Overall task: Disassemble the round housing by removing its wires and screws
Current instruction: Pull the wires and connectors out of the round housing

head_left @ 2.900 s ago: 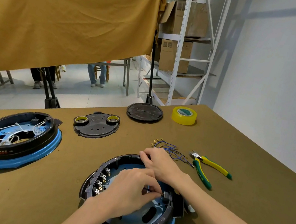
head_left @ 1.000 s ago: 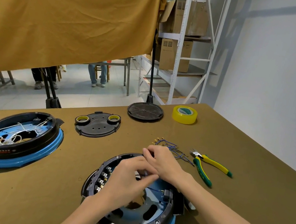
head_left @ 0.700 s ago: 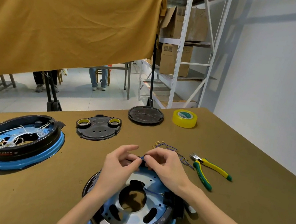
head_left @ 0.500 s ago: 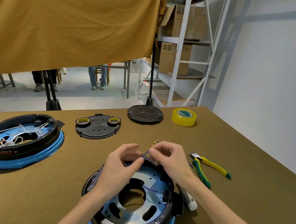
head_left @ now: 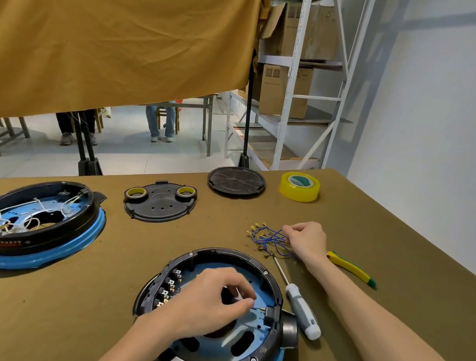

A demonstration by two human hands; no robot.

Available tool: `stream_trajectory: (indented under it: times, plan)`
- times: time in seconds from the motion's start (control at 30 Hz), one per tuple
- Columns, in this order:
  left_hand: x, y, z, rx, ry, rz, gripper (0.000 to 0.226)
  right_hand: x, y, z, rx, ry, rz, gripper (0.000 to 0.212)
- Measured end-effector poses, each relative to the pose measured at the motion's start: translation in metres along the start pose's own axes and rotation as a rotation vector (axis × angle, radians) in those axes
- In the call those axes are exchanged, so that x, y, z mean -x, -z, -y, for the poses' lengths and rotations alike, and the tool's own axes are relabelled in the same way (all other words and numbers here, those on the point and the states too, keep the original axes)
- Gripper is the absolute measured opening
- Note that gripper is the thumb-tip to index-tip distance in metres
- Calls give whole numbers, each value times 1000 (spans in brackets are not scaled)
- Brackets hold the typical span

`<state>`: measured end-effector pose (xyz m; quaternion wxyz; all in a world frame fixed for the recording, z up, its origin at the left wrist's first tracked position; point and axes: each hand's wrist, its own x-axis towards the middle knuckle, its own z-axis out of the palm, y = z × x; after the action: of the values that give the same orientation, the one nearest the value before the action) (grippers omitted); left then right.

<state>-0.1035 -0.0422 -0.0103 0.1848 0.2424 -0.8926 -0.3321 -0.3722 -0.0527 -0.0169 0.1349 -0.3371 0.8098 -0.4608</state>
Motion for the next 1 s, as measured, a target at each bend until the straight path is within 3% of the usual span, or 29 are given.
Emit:
stream_trajectory:
  times: [0.1,0.23,0.5,0.63,1.0]
  plan:
    - [0,0,-3,-41,-14,50,20,2,2,0,106,48,-6,32]
    - [-1,-1,-3,-49,-42,68,19,17,5,5,23,121,13,21]
    - [-3,-3,-3,-17,-92,73,13,75,-1,27,36,190,359,34]
    - [-4,-5,-5,-51,-78,67,10,93,-9,28,171,275,343,38]
    - [-3,-9,-7,-235,-162,-25,8,102,-15,21,140,257,268,46]
